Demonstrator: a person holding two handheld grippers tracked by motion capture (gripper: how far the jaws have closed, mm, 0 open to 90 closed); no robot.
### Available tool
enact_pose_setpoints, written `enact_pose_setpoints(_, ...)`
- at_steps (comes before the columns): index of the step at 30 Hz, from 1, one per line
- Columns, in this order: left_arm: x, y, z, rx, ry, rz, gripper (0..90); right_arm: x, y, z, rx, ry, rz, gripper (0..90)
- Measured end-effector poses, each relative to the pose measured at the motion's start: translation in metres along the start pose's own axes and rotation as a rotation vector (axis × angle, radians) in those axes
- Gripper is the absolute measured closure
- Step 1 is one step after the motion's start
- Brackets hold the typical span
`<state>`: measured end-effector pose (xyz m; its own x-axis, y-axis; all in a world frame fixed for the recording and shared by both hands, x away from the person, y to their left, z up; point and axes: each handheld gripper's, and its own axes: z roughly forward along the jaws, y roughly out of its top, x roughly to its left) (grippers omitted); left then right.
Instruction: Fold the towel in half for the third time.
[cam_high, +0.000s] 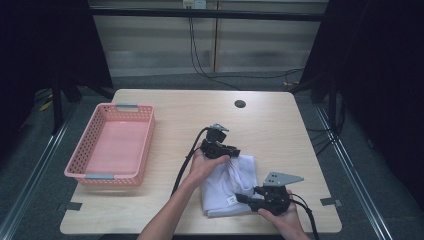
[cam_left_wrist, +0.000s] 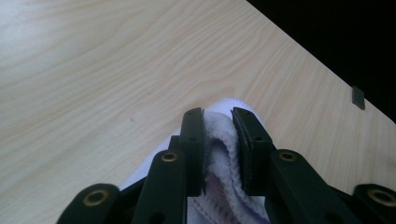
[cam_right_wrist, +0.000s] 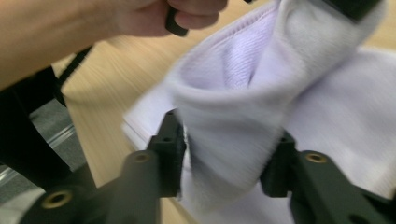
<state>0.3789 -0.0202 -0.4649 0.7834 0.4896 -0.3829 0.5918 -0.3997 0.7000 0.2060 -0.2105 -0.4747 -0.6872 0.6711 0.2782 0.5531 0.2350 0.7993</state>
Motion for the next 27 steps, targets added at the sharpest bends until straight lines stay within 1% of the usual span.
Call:
enact_pose_setpoints(1, 0.0, 0.0, 0.002, -0.004, -0.003, 0.004, 72.8, -0.002, -0.003, -0.002, 0.009, -0.015, -0.011, 50.8)
enact_pose_setpoints(2, -0.001, 0.001, 0.004, -0.008, -0.01, -0.001, 70.1, -0.003, -0.005, -0.005, 0.016, -0.031, -0.004, 46.9)
enact_pose_setpoints(3, -0.002, 0.002, 0.004, -0.02, -0.019, -0.002, 66.0, -0.005, -0.006, -0.007, 0.029, -0.037, 0.005, 43.3)
enact_pose_setpoints(4, -0.003, 0.003, 0.004, -0.026, -0.017, 0.008, 60.9, -0.006, -0.007, -0.01, 0.034, -0.044, -0.003, 41.3)
enact_pose_setpoints(5, -0.005, 0.005, 0.002, -0.031, -0.003, 0.021, 55.6, -0.007, -0.007, -0.012, 0.035, -0.055, 0.0, 37.0)
enact_pose_setpoints(6, -0.006, 0.006, -0.001, -0.047, 0.011, 0.034, 49.7, -0.008, -0.007, -0.014, 0.037, -0.057, 0.005, 33.0)
enact_pose_setpoints(7, -0.006, 0.007, -0.006, -0.062, 0.016, 0.034, 45.4, -0.01, -0.007, -0.017, 0.04, -0.061, 0.012, 32.0)
enact_pose_setpoints(8, -0.006, 0.007, -0.011, -0.077, 0.013, 0.023, 43.4, -0.011, -0.006, -0.019, 0.033, -0.073, 0.013, 29.7)
enact_pose_setpoints(10, -0.004, 0.006, -0.023, -0.097, 0.018, 0.028, 39.1, -0.014, -0.003, -0.023, 0.018, -0.08, 0.027, 27.6)
enact_pose_setpoints(11, -0.003, 0.004, -0.029, -0.094, 0.031, 0.032, 39.0, -0.015, 0.0, -0.026, 0.002, -0.091, 0.023, 26.3)
enact_pose_setpoints(12, -0.003, 0.001, -0.036, -0.09, 0.044, 0.036, 38.9, -0.016, 0.003, -0.027, 0.0, -0.106, 0.02, 26.1)
enact_pose_setpoints(13, -0.002, -0.003, -0.042, -0.088, 0.048, 0.041, 39.1, -0.018, 0.007, -0.028, 0.002, -0.123, 0.02, 25.1)
enact_pose_setpoints(14, -0.002, -0.008, -0.049, -0.085, 0.049, 0.046, 40.6, -0.022, 0.011, -0.028, -0.012, -0.128, 0.027, 24.6)
enact_pose_setpoints(15, -0.003, -0.013, -0.055, -0.08, 0.055, 0.055, 42.5, -0.026, 0.016, -0.027, -0.015, -0.146, 0.018, 24.2)
enact_pose_setpoints(16, -0.005, -0.02, -0.061, -0.074, 0.056, 0.076, 44.7, -0.03, 0.021, -0.024, -0.012, -0.164, 0.021, 23.0)
enact_pose_setpoints(17, -0.007, -0.027, -0.065, -0.064, 0.053, 0.089, 47.5, -0.035, 0.027, -0.021, -0.013, -0.175, 0.014, 22.3)
enact_pose_setpoints(18, -0.01, -0.035, -0.069, -0.052, 0.058, 0.101, 48.2, -0.04, 0.033, -0.016, -0.004, -0.19, 0.01, 21.8)
enact_pose_setpoints(19, -0.012, -0.042, -0.072, -0.035, 0.065, 0.109, 48.6, -0.046, 0.038, -0.01, 0.001, -0.207, 0.016, 20.5)
enact_pose_setpoints(20, -0.015, -0.049, -0.075, -0.021, 0.052, 0.118, 49.3, -0.052, 0.044, -0.003, 0.002, -0.208, 0.026, 20.4)
enact_pose_setpoints(21, -0.019, -0.057, -0.077, -0.014, 0.047, 0.123, 49.4, -0.057, 0.049, 0.004, 0.015, -0.214, 0.024, 20.3)
enact_pose_setpoints(22, -0.023, -0.065, -0.079, 0.002, 0.046, 0.13, 48.9, -0.062, 0.054, 0.012, 0.028, -0.233, 0.026, 18.6)
enact_pose_setpoints(23, -0.027, -0.072, -0.082, 0.011, 0.04, 0.146, 47.8, -0.066, 0.059, 0.019, 0.035, -0.226, 0.033, 18.3)
enact_pose_setpoints(24, -0.031, -0.078, -0.084, 0.018, 0.031, 0.149, 47.4, -0.067, 0.063, 0.025, 0.04, -0.227, 0.031, 18.8)
enact_pose_setpoints(25, -0.035, -0.084, -0.086, 0.027, 0.031, 0.15, 47.1, -0.069, 0.067, 0.031, 0.042, -0.241, 0.022, 19.1)
enact_pose_setpoints(26, -0.039, -0.089, -0.087, 0.032, 0.014, 0.153, 46.6, -0.071, 0.07, 0.038, 0.049, -0.238, 0.03, 20.4)
enact_pose_setpoints(27, -0.042, -0.094, -0.089, 0.054, -0.002, 0.171, 46.3, -0.075, 0.071, 0.043, 0.059, -0.245, 0.038, 23.0)
